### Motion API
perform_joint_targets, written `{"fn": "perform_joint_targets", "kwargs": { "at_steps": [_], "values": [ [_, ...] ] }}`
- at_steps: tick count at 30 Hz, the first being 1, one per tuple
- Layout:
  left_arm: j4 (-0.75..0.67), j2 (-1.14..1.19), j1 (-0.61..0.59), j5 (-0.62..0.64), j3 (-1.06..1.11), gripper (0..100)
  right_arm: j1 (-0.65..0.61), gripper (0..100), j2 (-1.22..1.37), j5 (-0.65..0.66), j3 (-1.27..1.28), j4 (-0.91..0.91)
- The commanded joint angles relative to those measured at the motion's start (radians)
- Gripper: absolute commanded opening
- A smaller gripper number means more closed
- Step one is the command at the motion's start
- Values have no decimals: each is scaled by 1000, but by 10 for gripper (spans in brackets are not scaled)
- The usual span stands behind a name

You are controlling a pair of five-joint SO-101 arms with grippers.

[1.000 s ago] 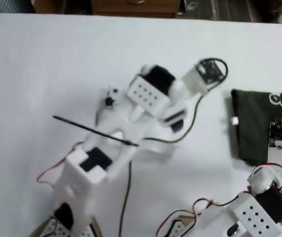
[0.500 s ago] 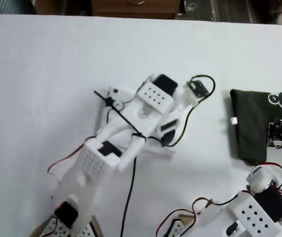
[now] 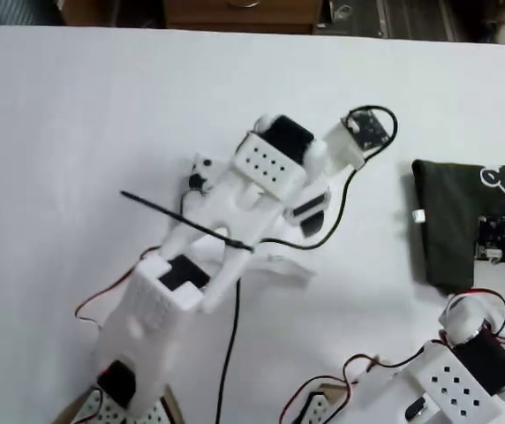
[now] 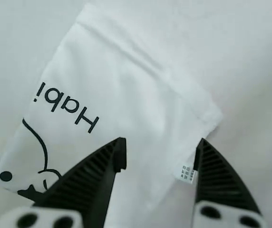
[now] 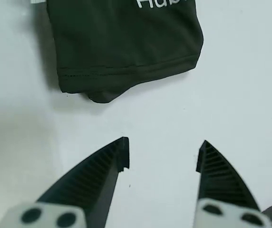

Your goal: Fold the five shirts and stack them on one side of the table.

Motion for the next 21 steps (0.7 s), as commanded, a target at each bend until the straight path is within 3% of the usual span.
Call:
{"fn": "perform_joint_targets", "kwargs": {
  "at_steps": [1, 4, 8, 16, 21],
  "values": [
    [17, -86, -31, 5, -12, 253, -58, 239, 28, -44, -8, -70],
    [-18, -81, -37, 0, 113, 253, -119, 214, 177, -106, -57, -162],
    [-110, -71, -37, 0, 269, 253, -205, 208, 524, -206, -328, -136],
    [-238, -77, -129, 0, 400, 253, -357, 209, 1216, -253, -1083, 254],
    [-203, -78, -146, 5, 269, 253, -450, 209, 1526, -247, -1419, 360]
  ]
}}
